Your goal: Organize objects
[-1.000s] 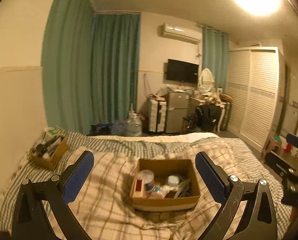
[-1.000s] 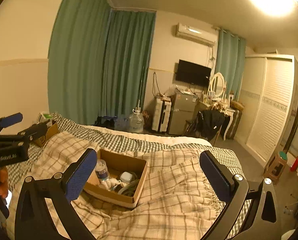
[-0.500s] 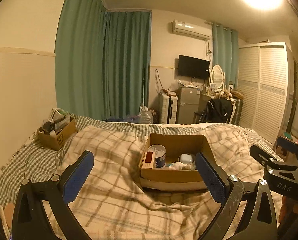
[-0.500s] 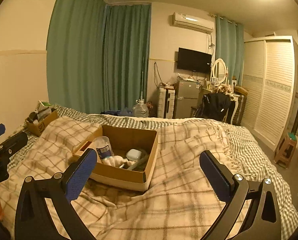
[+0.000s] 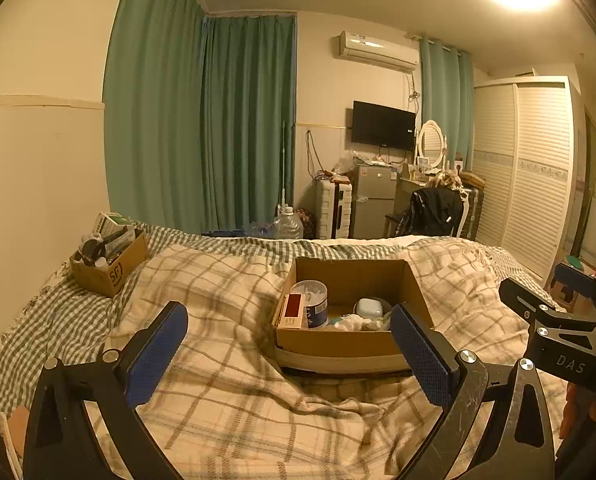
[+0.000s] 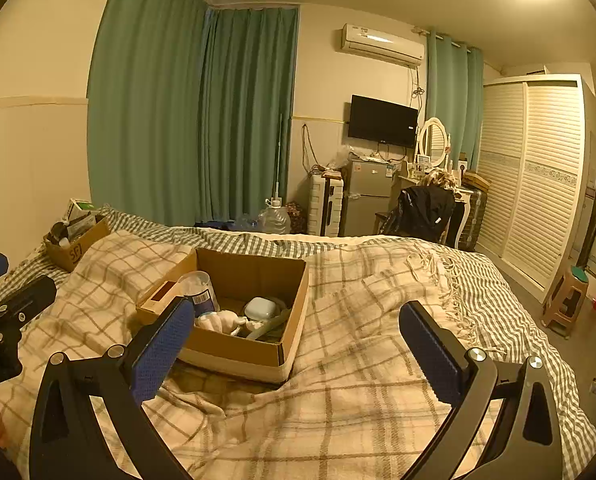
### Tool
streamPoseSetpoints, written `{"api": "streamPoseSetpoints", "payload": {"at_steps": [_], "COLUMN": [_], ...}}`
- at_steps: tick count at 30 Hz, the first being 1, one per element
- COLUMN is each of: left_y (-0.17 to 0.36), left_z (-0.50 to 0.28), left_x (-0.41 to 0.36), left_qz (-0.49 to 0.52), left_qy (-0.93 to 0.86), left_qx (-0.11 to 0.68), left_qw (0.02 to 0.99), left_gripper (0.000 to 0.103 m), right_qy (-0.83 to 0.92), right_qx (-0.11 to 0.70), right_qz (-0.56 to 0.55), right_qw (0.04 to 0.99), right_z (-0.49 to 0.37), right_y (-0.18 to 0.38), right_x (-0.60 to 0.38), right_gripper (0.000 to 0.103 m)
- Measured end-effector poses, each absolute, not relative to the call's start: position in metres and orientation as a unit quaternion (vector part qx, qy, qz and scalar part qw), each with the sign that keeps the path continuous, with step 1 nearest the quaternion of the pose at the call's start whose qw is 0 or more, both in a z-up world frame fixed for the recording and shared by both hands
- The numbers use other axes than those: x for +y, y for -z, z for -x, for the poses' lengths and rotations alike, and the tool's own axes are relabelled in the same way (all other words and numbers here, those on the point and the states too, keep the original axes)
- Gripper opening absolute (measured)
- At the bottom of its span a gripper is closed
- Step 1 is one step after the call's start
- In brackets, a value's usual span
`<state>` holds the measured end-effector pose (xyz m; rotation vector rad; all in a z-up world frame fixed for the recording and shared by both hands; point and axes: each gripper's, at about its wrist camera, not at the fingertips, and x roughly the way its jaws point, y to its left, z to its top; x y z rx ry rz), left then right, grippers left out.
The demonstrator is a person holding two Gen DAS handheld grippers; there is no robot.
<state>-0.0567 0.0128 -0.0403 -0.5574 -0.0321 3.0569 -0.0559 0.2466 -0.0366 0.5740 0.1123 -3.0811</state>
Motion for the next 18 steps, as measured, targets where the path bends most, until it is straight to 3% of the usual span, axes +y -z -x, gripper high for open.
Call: {"api": "streamPoseSetpoints", "payload": {"at_steps": [18], "left_y": [0.0433], "left_z": [0.0579], "left_x": [0.0136], "left_qz": [0.186], "left_qy": [-0.982], "left_qx": [-0.01], "left_qw": [0.015], "left_gripper": [0.103], "right_qy": [0.983], "right_qx": [0.035], "right_qz": [-0.182], "right_qw": [0.004], "right_z": [0.0554], "right_y": [0.0365], "right_x": [0.2451], "right_gripper": [0.103]}}
